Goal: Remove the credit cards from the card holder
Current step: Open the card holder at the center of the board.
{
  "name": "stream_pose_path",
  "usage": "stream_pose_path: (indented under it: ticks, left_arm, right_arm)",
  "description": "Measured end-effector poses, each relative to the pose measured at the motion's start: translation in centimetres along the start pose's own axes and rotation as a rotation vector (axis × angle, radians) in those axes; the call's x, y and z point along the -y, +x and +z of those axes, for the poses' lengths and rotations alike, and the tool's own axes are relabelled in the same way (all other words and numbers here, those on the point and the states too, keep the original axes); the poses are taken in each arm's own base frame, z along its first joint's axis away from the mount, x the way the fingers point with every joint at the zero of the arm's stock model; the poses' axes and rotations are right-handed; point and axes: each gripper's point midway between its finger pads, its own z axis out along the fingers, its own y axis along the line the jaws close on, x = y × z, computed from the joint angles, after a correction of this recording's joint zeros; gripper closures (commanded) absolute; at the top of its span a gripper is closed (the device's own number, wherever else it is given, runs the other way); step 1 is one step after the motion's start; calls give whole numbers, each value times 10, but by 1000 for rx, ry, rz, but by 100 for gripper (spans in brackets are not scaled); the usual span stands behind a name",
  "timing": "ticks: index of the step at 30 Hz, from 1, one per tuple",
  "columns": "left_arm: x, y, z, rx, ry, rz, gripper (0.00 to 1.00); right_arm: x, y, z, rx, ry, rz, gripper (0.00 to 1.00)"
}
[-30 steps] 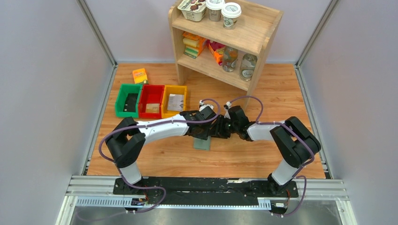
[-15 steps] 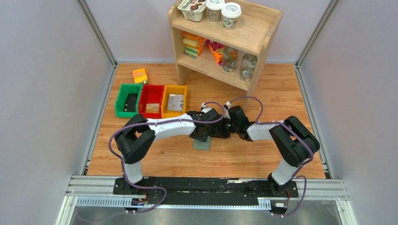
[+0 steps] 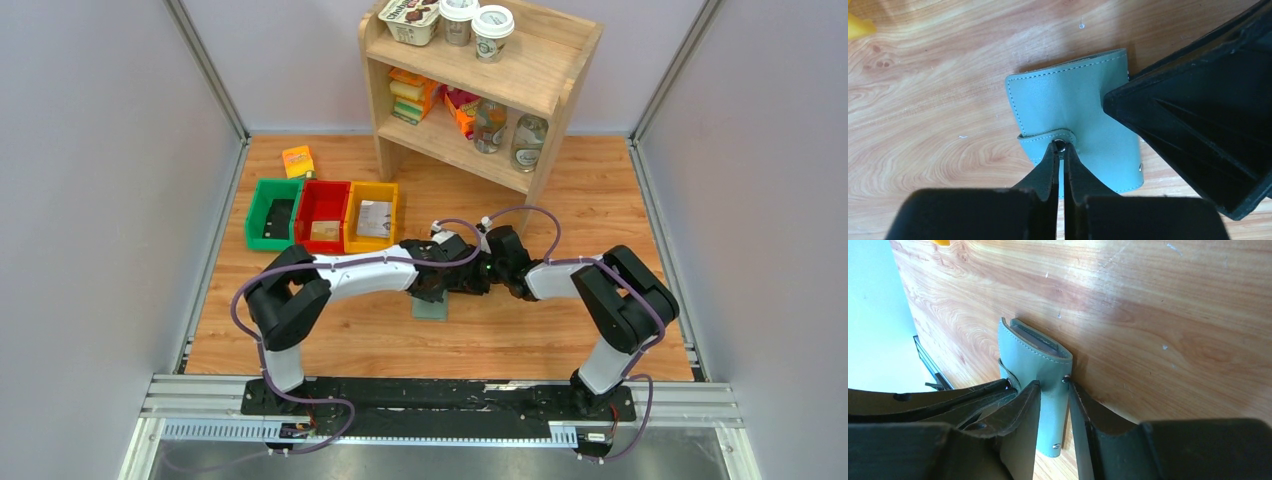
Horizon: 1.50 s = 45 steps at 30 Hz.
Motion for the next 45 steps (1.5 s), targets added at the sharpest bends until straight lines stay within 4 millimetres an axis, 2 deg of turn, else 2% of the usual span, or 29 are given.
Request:
stream_pose_path:
  ticks: [8, 15, 18, 19, 22, 26, 32, 39, 45]
  left_arm:
    - [-5, 5, -4, 57, 49, -75, 100]
    - [-17, 11, -5, 112, 181, -277, 100]
    - [-23, 14, -6, 127, 205, -330, 99]
    - [-25, 14, -7, 130, 206, -339, 96]
    - [-25, 13, -8, 134, 208, -341, 75]
    - [-28, 10, -14, 142, 197, -338, 70]
    - [-36, 0, -22, 182, 167, -346, 71]
    - [-43, 14, -1, 125, 81, -355, 80]
    - [-41, 14, 1, 129, 84, -413, 83]
  right_arm:
    - [-1, 0, 3, -4, -13, 0, 66]
    - [-2, 2, 4, -12, -25, -1, 66]
    - [-2, 3, 4, -17, -29, -1, 62]
    - [-3, 3, 4, -18, -32, -2, 61]
    - [-6, 4, 3, -29, -45, -3, 59]
    - [-9, 11, 1, -48, -45, -6, 59]
    - [-13, 21, 2, -80, -37, -13, 60]
    - [-19, 27, 11, -108, -17, -12, 59]
    - [-21, 25, 13, -107, 25, 4, 48]
